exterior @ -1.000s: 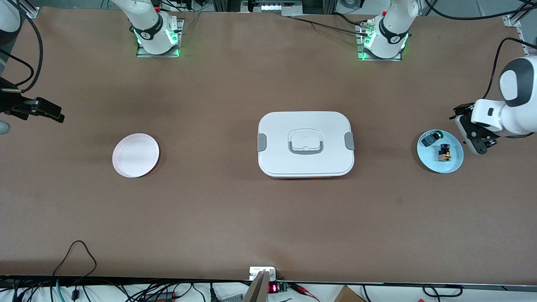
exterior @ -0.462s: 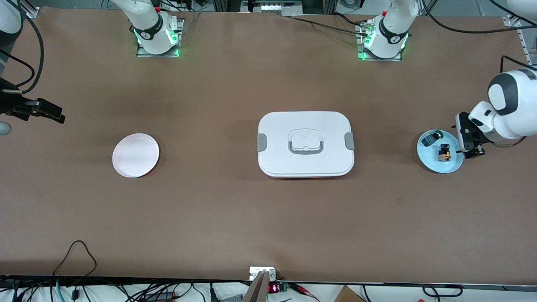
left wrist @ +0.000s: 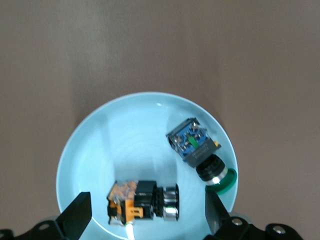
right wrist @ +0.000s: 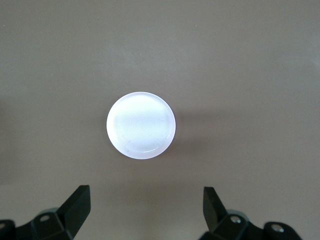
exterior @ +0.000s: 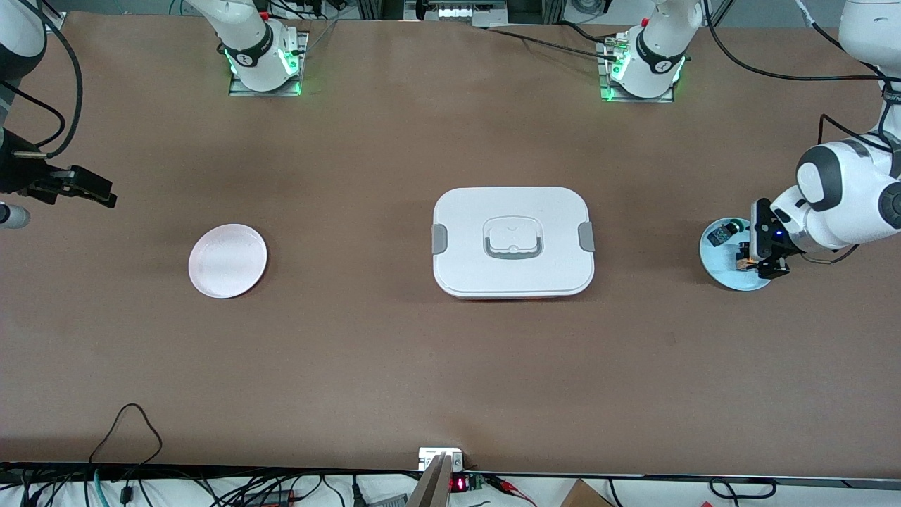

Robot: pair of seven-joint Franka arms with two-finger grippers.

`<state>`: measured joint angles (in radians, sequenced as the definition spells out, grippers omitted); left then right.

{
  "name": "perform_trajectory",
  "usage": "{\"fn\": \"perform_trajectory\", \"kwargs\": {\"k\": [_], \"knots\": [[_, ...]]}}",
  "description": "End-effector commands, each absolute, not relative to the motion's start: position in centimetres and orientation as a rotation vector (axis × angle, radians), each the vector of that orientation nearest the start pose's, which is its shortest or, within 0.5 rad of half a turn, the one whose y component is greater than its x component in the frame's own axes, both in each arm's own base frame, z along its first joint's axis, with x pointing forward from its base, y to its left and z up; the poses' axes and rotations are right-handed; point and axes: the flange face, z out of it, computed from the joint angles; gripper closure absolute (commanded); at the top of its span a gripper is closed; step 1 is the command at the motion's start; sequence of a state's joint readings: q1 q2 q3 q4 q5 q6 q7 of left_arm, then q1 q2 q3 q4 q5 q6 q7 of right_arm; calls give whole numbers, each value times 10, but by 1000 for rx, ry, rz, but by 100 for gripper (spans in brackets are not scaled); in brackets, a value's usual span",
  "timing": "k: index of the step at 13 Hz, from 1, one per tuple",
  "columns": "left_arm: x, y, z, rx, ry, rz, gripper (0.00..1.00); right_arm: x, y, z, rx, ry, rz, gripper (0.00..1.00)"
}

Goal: Transfer orange switch to right arm and place
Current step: 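Lower the left gripper over the orange switch on the blue plate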

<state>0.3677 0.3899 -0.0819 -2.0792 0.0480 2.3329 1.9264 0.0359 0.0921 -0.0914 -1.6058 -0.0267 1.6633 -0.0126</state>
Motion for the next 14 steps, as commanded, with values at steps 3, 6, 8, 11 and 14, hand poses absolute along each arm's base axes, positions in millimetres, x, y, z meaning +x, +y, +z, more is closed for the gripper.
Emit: {"fn": "perform_trajectory", "kwargs": {"k": [3,6,8,11,14], "knots": [[550,183,206,-2178,2452,23,0,588,-27,568,-3163,53,54,0],[549,193,191,-2172,2470,-43,0,588,-27,567,-3164,41,59,0],[548,195,187,-2185,2464,-48,0,588,-28,567,-3162,36,61,0],[550,196,188,-2184,2461,-50,0,589,-18,565,-3163,10,66,0],[550,195,186,-2186,2464,-49,0,593,-11,554,-3165,-10,95,0]]}}
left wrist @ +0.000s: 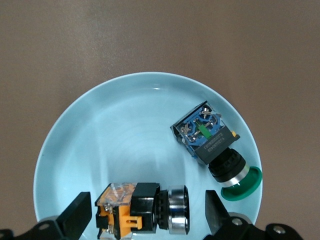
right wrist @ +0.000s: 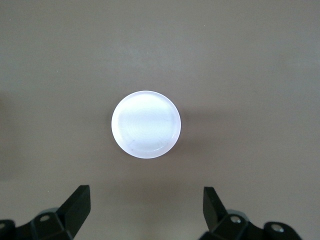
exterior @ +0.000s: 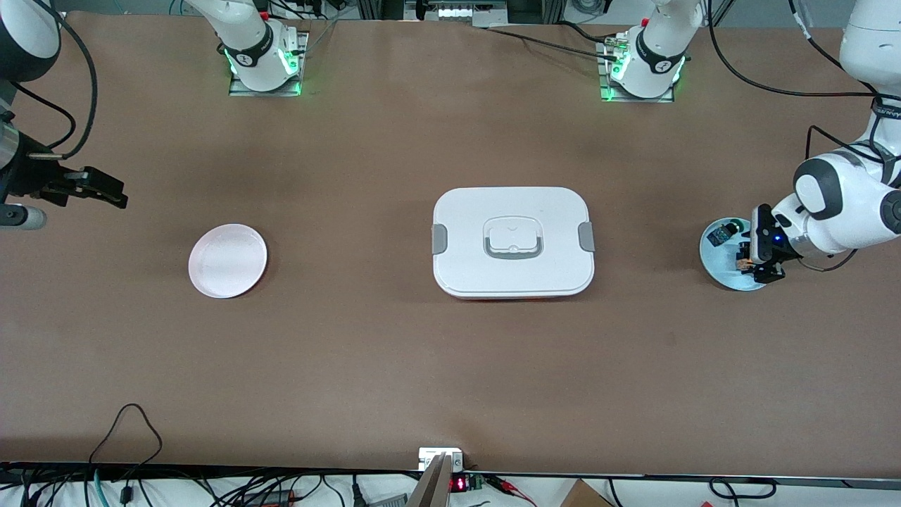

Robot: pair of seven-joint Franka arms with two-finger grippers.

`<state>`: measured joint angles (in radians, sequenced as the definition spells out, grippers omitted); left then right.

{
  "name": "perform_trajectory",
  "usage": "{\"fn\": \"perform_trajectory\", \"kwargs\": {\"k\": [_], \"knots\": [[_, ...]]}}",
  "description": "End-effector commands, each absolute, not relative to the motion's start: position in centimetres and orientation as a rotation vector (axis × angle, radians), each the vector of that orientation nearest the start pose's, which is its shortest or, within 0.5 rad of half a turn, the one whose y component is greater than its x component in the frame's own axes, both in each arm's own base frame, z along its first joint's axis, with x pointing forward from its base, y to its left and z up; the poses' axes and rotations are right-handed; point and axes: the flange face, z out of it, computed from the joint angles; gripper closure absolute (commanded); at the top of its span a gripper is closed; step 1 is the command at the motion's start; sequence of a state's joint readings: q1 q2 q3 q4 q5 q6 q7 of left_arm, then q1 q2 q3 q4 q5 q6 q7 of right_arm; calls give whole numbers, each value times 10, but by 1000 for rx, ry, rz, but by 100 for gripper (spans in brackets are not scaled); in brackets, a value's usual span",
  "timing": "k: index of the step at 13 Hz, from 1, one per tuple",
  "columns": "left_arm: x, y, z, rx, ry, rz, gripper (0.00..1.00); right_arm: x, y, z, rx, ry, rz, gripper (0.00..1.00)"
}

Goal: Transfer orange switch to right arm and place
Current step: 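Close the left gripper on the orange switch and lift it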

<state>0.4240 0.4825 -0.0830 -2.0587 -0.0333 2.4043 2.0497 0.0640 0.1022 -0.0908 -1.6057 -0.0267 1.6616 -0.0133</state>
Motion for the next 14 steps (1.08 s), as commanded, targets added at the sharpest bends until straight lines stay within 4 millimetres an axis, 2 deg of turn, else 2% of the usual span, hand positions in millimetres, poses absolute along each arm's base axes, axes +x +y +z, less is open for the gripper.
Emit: {"fn": "perform_trajectory", "kwargs": {"k": [1,4,7,8,9,10,12,13,14], "knots": [[549,196,184,-2189,2463,-49,0,593,-11,554,-3164,-10,97,0],[549,200,180,-2203,2447,-62,1,595,-9,549,-3164,-18,109,0],[552,201,182,-2181,2456,-69,11,595,1,549,-3172,-46,109,0],[552,201,180,-2178,2463,-69,22,595,-1,548,-3168,-45,114,0],[552,201,180,-2176,2465,-69,38,594,0,547,-3164,-32,119,0],[552,201,180,-2177,2466,-68,58,595,3,546,-3164,-44,123,0],[557,202,186,-2169,2467,-72,91,592,13,547,-3164,-58,145,0],[560,201,190,-2179,2482,-67,100,591,13,549,-3161,-63,142,0],[566,200,198,-2220,2496,-87,100,590,11,549,-3161,-67,150,0]]}}
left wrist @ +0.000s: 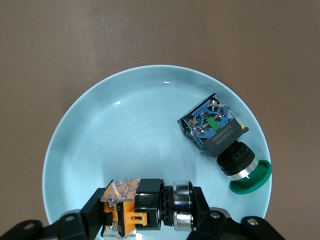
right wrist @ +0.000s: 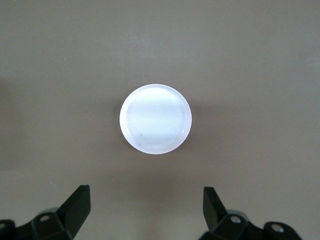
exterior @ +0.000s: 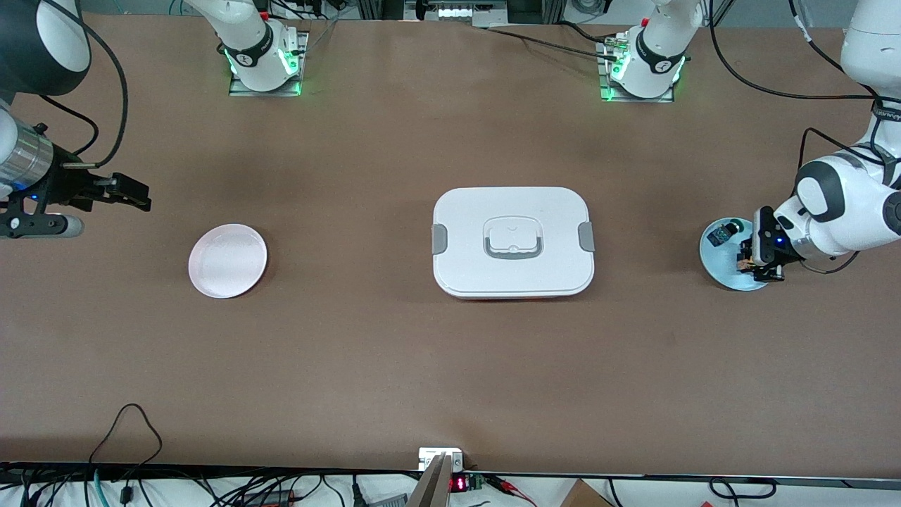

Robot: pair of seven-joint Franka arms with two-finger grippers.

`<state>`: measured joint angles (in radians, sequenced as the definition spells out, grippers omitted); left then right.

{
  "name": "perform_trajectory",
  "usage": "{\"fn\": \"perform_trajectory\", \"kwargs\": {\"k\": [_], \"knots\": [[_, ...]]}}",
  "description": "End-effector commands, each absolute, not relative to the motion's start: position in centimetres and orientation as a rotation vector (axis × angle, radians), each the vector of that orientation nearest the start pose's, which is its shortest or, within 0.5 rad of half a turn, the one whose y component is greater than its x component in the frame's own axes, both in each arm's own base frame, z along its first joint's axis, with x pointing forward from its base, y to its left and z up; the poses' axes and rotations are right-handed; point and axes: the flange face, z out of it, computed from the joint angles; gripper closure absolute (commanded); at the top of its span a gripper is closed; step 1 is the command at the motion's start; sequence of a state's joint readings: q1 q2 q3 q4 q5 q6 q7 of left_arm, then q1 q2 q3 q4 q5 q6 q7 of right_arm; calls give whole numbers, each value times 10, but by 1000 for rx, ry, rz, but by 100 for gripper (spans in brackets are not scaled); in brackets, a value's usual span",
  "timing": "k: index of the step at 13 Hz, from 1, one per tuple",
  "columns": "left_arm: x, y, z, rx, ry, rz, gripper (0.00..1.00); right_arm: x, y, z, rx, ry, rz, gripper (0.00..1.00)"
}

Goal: Transfer orange switch to right arm and place
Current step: 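Close the left gripper on the orange switch and lift it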

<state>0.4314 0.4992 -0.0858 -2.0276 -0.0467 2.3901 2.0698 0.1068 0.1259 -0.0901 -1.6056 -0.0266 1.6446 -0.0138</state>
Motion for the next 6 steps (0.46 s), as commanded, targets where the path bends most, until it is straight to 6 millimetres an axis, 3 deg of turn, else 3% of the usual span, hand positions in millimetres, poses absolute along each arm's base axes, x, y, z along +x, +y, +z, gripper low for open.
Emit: {"fn": "perform_trajectory", "kwargs": {"k": [1,3,6], "knots": [[576,191,210,-2264,2520,-136,100,589,9,548,-3158,-65,169,0],[590,166,229,-2323,2587,-220,100,588,12,545,-3147,-73,193,0],[609,133,258,-2457,2618,-496,100,584,20,536,-3058,-59,275,0]]}}
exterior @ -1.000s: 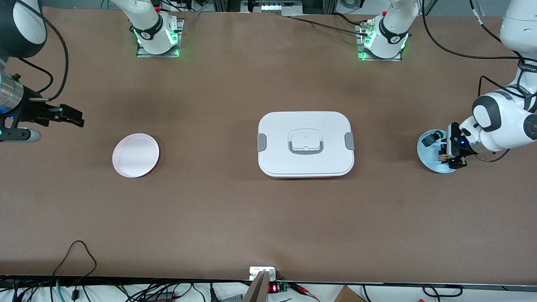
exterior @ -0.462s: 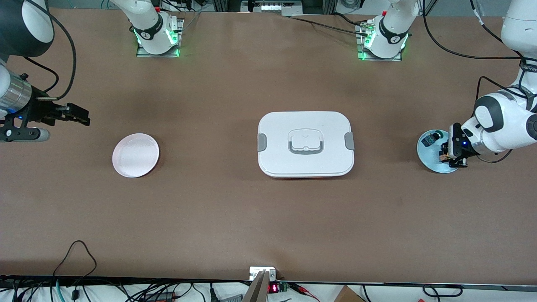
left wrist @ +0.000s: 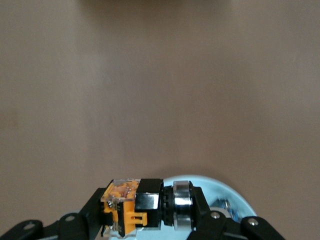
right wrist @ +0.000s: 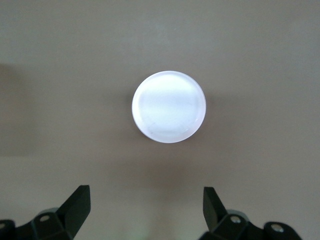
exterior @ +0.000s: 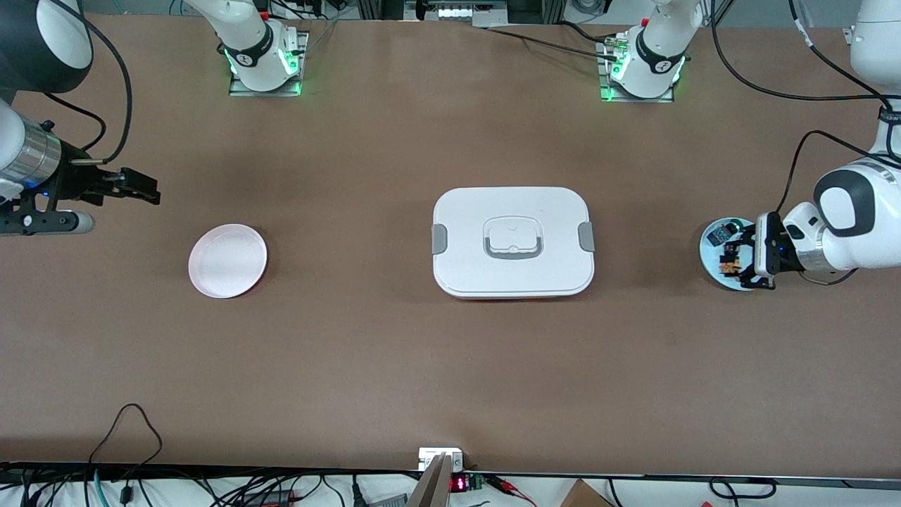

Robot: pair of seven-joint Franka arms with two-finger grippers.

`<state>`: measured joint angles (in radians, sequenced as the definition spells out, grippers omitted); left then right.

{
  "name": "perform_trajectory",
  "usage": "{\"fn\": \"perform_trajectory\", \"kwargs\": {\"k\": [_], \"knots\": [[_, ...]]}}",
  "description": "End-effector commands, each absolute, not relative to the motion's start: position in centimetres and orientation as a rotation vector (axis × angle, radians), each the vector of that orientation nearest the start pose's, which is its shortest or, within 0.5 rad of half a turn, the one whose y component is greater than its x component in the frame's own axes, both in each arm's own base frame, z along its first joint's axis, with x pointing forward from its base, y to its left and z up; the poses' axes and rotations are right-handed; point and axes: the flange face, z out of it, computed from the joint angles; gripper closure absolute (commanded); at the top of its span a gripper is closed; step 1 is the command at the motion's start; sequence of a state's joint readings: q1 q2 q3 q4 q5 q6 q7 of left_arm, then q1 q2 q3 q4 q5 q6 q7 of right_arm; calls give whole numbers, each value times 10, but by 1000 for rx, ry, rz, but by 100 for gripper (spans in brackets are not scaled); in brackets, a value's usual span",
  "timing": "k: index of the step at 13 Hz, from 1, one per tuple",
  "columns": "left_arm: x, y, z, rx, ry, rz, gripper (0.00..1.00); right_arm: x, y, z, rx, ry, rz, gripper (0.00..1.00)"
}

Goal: Transfer orange switch to right arm and place
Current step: 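Close the left gripper on the orange switch and lift it, then carry the switch toward the middle while the right gripper reaches toward it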

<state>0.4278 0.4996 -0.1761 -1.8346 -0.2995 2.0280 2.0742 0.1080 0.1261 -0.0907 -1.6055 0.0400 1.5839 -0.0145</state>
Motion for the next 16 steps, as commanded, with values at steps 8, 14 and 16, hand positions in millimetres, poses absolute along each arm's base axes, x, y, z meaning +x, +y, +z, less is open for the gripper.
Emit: {"fn": "perform_trajectory", "kwargs": {"k": [8,14,16], "knots": [[631,-30,324,-2628,2734,-1568,100,608,89,506,-2322,70,301,0],[638,-201,413,-2764,2694,-1940,100,636,141,484,-1767,152,263,0],[630,-256,427,-2819,2566,-2100,100,640,171,479,-1716,126,186,0]]}}
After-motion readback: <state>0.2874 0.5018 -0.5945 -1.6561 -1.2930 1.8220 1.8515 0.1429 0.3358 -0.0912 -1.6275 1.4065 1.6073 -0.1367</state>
